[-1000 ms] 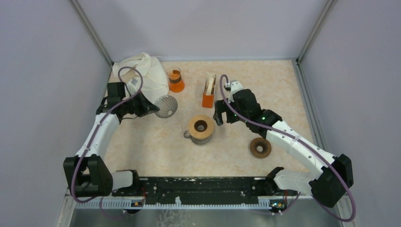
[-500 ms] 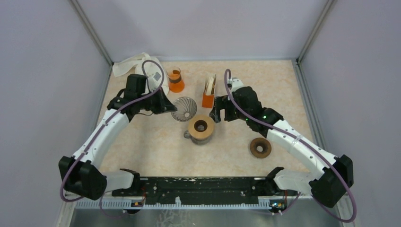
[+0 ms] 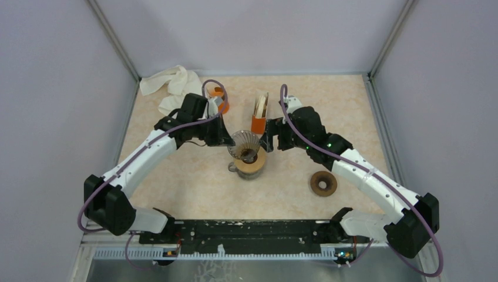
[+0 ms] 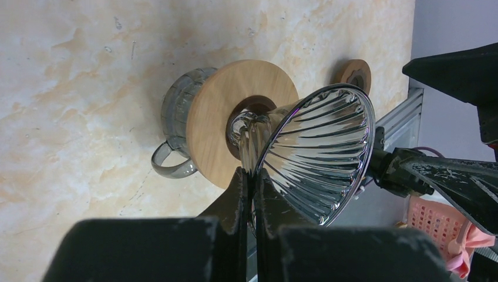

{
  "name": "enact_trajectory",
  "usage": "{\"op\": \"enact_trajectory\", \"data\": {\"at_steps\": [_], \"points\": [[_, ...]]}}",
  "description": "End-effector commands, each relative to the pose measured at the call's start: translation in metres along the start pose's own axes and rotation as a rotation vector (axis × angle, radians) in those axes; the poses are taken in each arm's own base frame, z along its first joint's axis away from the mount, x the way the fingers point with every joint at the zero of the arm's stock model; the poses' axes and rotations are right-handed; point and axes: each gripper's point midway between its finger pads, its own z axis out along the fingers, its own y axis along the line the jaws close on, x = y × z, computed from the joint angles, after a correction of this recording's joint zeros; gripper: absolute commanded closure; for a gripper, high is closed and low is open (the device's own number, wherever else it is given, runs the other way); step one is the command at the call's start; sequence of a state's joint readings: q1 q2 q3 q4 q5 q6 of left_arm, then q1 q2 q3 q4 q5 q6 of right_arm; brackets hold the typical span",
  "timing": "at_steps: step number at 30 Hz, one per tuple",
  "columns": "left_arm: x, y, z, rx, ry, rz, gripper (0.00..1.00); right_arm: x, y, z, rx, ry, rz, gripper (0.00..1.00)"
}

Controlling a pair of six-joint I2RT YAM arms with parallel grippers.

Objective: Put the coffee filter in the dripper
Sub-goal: Place the coffee dripper in the dripper holder.

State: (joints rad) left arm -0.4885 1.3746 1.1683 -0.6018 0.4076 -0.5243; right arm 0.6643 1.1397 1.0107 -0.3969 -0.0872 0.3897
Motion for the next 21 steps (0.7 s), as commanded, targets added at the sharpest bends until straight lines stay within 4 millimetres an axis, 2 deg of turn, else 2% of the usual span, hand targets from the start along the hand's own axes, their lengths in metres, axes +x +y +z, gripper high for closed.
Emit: {"op": "enact_trajectory", "data": {"at_steps": [1, 12, 21], "points": [[-0.013, -0.024, -0.002, 0.058, -0.033, 0.030, 1.00, -0.033, 0.017, -0.012, -0.058, -0.096, 0.000, 0.15], [-0.001, -0.025, 0.011, 0.080, 0.012, 0.018, 1.00, -0.022, 0.018, 0.000, -0.075, -0.044, -0.002, 0.17], [0.006, -0.015, 0.018, 0.043, 0.043, 0.017, 1.00, -0.017, 0.019, 0.009, -0.083, -0.004, 0.005, 0.24]]}}
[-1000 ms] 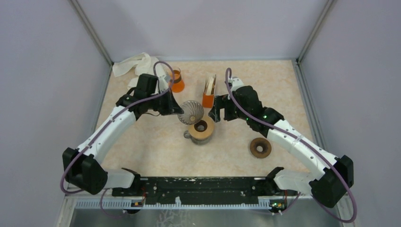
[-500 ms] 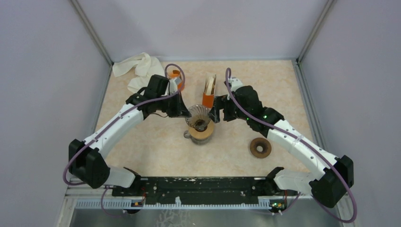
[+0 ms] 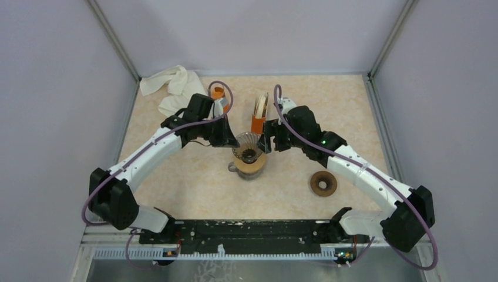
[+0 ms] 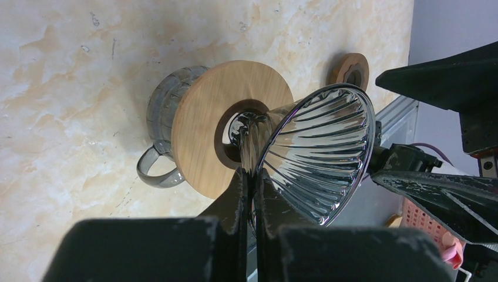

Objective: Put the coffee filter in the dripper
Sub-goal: Place the coffee dripper in the dripper holder.

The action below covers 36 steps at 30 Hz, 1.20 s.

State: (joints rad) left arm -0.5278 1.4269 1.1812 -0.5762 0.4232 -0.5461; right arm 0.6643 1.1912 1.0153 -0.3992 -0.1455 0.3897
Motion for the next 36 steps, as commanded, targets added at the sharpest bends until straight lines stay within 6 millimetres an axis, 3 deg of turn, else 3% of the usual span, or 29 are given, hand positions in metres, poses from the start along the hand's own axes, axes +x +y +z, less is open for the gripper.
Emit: {"op": "enact_trajectory", "data": {"at_steps": [1, 10, 27, 36], "points": [[0.000, -0.004, 0.003, 0.014, 0.001, 0.019, 1.00, -0.029, 0.016, -0.002, -0.050, -0.064, -0.002, 0.25], [0.004, 0.002, 0.009, -0.006, 0.023, 0.019, 1.00, -0.024, 0.018, 0.010, -0.062, -0.003, 0.017, 0.39], [0.012, 0.018, 0.020, -0.059, 0.051, 0.017, 1.00, 0.004, 0.012, 0.035, -0.041, 0.138, 0.033, 0.54], [0.022, 0.026, 0.025, -0.093, 0.076, 0.012, 1.00, 0.013, 0.011, 0.043, -0.016, 0.191, 0.022, 0.78]]}}
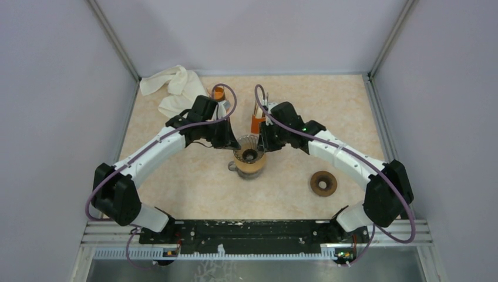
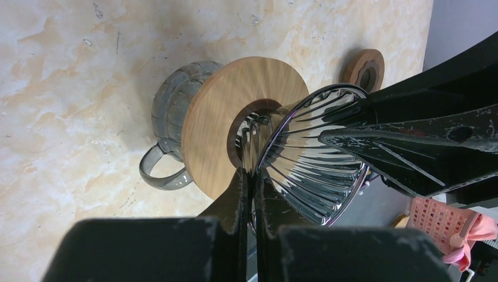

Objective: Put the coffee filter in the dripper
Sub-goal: Place the coffee dripper in the dripper holder.

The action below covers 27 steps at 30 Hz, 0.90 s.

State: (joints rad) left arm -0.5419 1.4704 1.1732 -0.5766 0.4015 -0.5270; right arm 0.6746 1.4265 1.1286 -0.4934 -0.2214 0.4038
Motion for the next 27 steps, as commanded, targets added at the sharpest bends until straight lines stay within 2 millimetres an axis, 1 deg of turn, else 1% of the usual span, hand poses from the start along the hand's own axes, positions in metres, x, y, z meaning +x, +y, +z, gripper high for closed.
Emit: {"op": "enact_trajectory", "data": {"at_steps": [1, 9, 12, 22, 27], "points": [[0.015, 0.016, 0.012, -0.057, 0.043, 0.003, 1.00, -0.017, 0.013, -0.003, -0.016, -0.031, -0.030, 0.81], [0.023, 0.021, 0.016, -0.083, 0.067, 0.001, 1.00, -0.002, 0.009, 0.009, 0.026, 0.035, -0.042, 1.00], [0.025, 0.024, 0.018, -0.096, 0.074, 0.001, 1.00, 0.005, 0.006, 0.014, 0.045, 0.061, -0.041, 1.00], [0.034, 0.027, 0.022, -0.104, 0.105, -0.006, 1.00, 0.037, -0.008, 0.033, 0.087, 0.193, -0.001, 1.00], [0.037, 0.029, 0.023, -0.110, 0.116, -0.008, 1.00, 0.046, -0.012, 0.039, 0.100, 0.230, 0.007, 1.00]]}}
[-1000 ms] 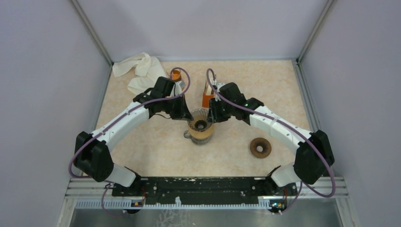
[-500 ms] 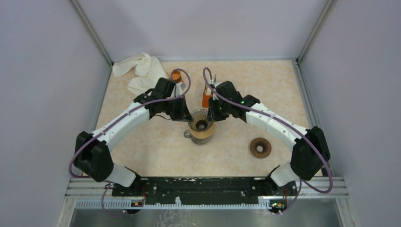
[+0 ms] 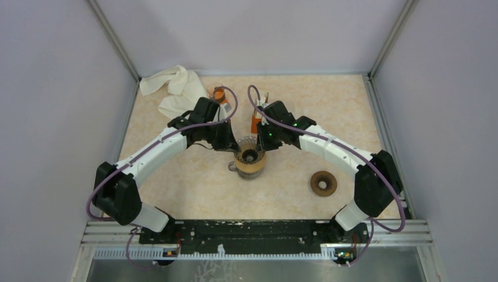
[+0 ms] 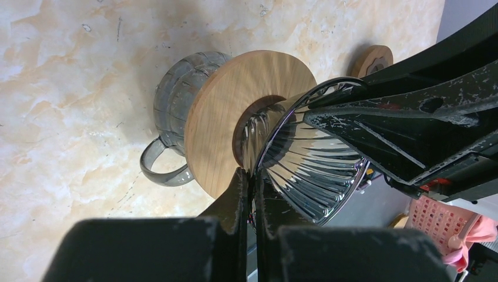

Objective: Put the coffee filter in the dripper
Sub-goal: Place the coffee dripper in the dripper holder.

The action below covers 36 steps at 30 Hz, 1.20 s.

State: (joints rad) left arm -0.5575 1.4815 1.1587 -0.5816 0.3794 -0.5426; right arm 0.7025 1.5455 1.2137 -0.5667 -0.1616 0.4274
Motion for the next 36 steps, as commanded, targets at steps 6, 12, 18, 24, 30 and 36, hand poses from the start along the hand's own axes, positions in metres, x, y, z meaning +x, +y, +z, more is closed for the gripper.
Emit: {"op": "enact_trajectory", "data": {"at_steps": [6, 12, 18, 24, 30, 36], "points": [[0.029, 0.026, 0.019, -0.089, 0.099, 0.003, 1.00, 0.034, 0.001, 0.018, 0.015, 0.135, -0.036, 1.00], [0.022, 0.024, 0.012, -0.097, 0.059, 0.011, 1.00, 0.014, 0.013, 0.001, -0.012, 0.062, -0.059, 0.95], [0.014, 0.019, 0.008, -0.093, 0.027, 0.012, 0.96, -0.011, 0.023, -0.020, -0.017, -0.015, -0.082, 0.82], [0.001, 0.010, 0.001, -0.082, -0.024, 0.022, 0.79, -0.025, 0.030, -0.033, -0.028, -0.059, -0.094, 0.72], [-0.011, 0.002, -0.007, -0.070, -0.077, 0.036, 0.65, -0.039, 0.042, -0.049, -0.062, -0.111, -0.100, 0.62], [-0.020, -0.005, -0.015, -0.051, -0.128, 0.043, 0.48, -0.060, 0.038, -0.068, -0.012, -0.192, -0.118, 0.53]]}}
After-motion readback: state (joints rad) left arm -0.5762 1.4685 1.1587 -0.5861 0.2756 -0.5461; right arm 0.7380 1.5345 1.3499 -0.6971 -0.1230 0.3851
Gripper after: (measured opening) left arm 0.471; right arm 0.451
